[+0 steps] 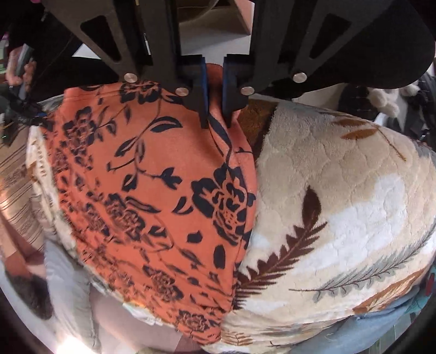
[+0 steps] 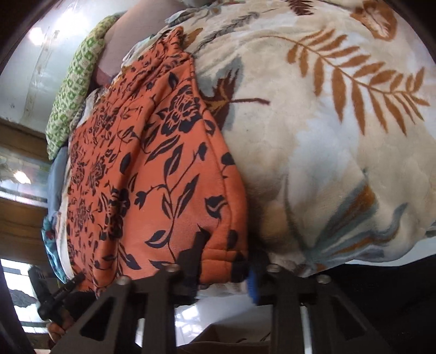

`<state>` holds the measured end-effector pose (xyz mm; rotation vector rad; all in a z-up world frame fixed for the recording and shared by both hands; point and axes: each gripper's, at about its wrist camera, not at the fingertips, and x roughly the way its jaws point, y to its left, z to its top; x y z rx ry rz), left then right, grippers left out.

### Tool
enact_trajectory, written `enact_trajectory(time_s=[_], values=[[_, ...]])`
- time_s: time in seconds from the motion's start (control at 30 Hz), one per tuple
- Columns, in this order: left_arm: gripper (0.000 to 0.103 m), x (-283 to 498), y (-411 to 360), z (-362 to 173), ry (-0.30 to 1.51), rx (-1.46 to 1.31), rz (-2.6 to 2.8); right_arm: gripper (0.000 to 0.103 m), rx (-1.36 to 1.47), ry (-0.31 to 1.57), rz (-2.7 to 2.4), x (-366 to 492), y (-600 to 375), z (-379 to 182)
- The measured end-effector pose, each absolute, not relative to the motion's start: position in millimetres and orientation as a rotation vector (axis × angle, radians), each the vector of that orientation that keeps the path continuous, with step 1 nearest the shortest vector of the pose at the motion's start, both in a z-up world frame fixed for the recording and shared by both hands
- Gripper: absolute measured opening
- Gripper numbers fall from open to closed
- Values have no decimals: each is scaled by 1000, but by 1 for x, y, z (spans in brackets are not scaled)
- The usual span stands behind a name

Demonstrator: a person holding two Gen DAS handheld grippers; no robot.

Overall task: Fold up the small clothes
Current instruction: 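Lift the hem with both grippers and fold it toward the collar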

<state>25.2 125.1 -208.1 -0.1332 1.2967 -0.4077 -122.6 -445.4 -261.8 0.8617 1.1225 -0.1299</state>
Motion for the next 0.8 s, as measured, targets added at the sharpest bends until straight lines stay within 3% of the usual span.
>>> enact_trajectory(time_s=[0.37,0.8], values=[[7,46,152,-134,1115,-328,-541,14,1241,817,116,-117,-483,-215],[7,160,132,-64,971,-364,-536,14,1289,575,186,-31,-532,-144]])
